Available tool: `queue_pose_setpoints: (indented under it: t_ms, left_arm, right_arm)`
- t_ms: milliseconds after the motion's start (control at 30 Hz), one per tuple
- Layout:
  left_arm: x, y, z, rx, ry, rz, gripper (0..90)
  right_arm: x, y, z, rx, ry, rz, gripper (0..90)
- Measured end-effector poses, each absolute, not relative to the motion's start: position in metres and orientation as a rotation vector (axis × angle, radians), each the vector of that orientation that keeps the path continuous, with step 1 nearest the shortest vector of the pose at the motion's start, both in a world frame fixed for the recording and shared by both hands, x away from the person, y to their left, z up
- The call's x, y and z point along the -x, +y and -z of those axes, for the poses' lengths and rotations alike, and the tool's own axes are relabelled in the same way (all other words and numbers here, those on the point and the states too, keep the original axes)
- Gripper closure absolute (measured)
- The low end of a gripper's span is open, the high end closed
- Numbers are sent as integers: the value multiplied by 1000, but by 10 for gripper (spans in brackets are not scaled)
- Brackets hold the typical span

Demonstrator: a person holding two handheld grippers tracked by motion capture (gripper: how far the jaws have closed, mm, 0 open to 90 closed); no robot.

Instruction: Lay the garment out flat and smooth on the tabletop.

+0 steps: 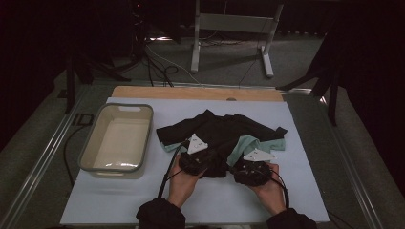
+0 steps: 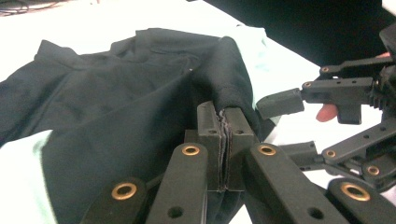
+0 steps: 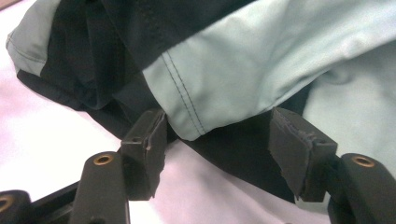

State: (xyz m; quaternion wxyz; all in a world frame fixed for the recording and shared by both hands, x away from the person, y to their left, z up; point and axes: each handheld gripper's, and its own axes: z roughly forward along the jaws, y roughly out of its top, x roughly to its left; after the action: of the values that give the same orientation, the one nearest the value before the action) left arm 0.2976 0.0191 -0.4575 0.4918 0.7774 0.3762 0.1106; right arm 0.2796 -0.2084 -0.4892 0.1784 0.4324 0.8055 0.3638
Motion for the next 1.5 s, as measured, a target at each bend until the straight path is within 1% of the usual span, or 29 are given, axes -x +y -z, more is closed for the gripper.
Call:
queue_pose_setpoints:
  t_ms: [200, 267, 367, 400, 433, 467, 567, 600, 633, 767, 900, 933, 1033, 1067, 1100, 1233, 1267, 1333, 1500]
  left_arm:
    - [-300, 24, 454, -1852, 938, -277, 889]
    - [-301, 26, 454, -1848, 947, -279, 889]
    - [-302, 29, 453, -1836, 960, -281, 889]
    - [-302, 30, 453, -1835, 961, -281, 889]
    - [-302, 31, 453, -1835, 960, -281, 889]
    - [-302, 31, 453, -1837, 961, -281, 889]
    - [-302, 33, 454, -1838, 966, -279, 888]
    - [-302, 33, 454, -1839, 966, -276, 888]
    - [-302, 33, 455, -1838, 966, -275, 887]
    - [-302, 34, 457, -1837, 974, -272, 886]
    - [-302, 34, 458, -1837, 976, -266, 885]
    - [-302, 33, 458, -1836, 977, -264, 885]
    - [-303, 32, 458, -1831, 982, -260, 886]
    - [-303, 32, 457, -1826, 984, -259, 886]
    - [-303, 31, 457, -1826, 983, -258, 886]
    - [-303, 31, 455, -1826, 976, -257, 886]
    - [-303, 31, 454, -1826, 976, -257, 886]
    - [-303, 30, 453, -1817, 971, -249, 886]
    - [-299, 25, 450, -1817, 944, -239, 886]
  right_arm:
    - [-283, -202, 491, -1214, 2287, -1001, 262]
    - [-283, -198, 492, -1196, 2295, -981, 248]
    - [-285, -193, 495, -1156, 2312, -945, 252]
    - [-286, -192, 496, -1152, 2310, -940, 278]
    - [-286, -191, 496, -1153, 2309, -941, 328]
    - [-286, -191, 495, -1157, 2303, -946, 422]
    - [-284, -193, 492, -1146, 2298, -971, 643]
    - [-282, -194, 491, -1137, 2297, -982, 710]
    - [-280, -195, 489, -1132, 2304, -1002, 753]
    - [-272, -205, 480, -1125, 2290, -1058, 894]
    - [-267, -217, 472, -1135, 2261, -1085, 900]
    - [-266, -220, 471, -1139, 2261, -1089, 893]
    - [-265, -219, 474, -1152, 2276, -1076, 654]
    - [-266, -218, 476, -1157, 2278, -1067, 592]
    - [-267, -216, 478, -1155, 2288, -1063, 551]
    - [-272, -207, 484, -1135, 2328, -1058, 452]
    - [-273, -204, 485, -1124, 2328, -1050, 415]
    - [-274, -199, 486, -1115, 2327, -1026, 392]
    - [-277, -191, 481, -1139, 2282, -1047, 280]
